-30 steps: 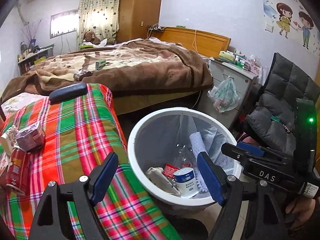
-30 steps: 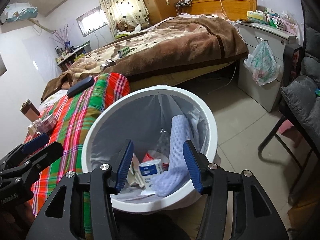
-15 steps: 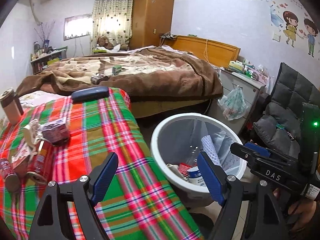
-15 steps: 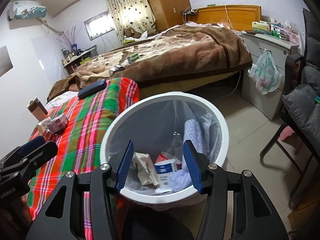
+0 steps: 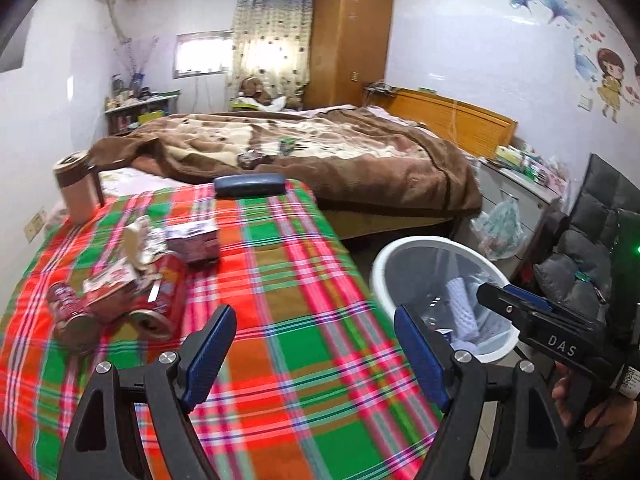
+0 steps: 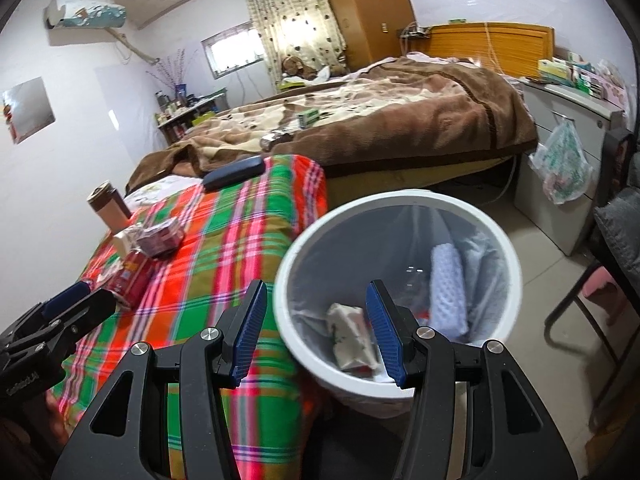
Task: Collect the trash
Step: 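Move both tools back from the bin toward the cans on the cloth, then grasp the red cartoon can with the left gripper while the right gripper grasps the red QR-code can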
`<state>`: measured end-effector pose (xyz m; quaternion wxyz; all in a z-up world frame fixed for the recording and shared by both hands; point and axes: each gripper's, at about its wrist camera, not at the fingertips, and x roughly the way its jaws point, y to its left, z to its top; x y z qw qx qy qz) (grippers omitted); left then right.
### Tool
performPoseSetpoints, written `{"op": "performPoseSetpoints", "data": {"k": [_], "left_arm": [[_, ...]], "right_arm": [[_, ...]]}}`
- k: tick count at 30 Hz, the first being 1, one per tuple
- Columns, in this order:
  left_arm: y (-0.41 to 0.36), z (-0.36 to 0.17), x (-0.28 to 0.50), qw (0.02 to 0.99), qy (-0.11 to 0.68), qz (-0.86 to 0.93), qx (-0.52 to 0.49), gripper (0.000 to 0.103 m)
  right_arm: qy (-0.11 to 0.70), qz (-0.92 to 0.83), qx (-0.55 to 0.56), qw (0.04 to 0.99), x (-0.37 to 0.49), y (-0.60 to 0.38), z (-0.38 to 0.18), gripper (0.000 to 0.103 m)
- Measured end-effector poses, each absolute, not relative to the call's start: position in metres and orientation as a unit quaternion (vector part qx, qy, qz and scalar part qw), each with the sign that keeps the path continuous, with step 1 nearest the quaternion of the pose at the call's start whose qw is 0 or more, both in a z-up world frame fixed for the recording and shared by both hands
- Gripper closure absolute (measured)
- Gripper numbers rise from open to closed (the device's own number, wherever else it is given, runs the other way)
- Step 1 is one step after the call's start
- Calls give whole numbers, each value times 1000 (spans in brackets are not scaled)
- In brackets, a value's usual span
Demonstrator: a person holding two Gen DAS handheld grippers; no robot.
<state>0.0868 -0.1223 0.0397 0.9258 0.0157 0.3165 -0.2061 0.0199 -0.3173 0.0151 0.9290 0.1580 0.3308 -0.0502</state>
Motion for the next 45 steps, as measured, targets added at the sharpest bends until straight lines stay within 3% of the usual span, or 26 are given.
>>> {"op": "performPoseSetpoints", "data": {"k": [31, 45], "left_arm": [[81, 25, 120, 944, 325, -20, -60, 21], [113, 2, 177, 922, 371, -20, -107, 21]], "right_arm": [[367, 54, 108, 923, 86, -193, 12, 49], [394, 93, 109, 908, 142, -141, 2, 48]]}}
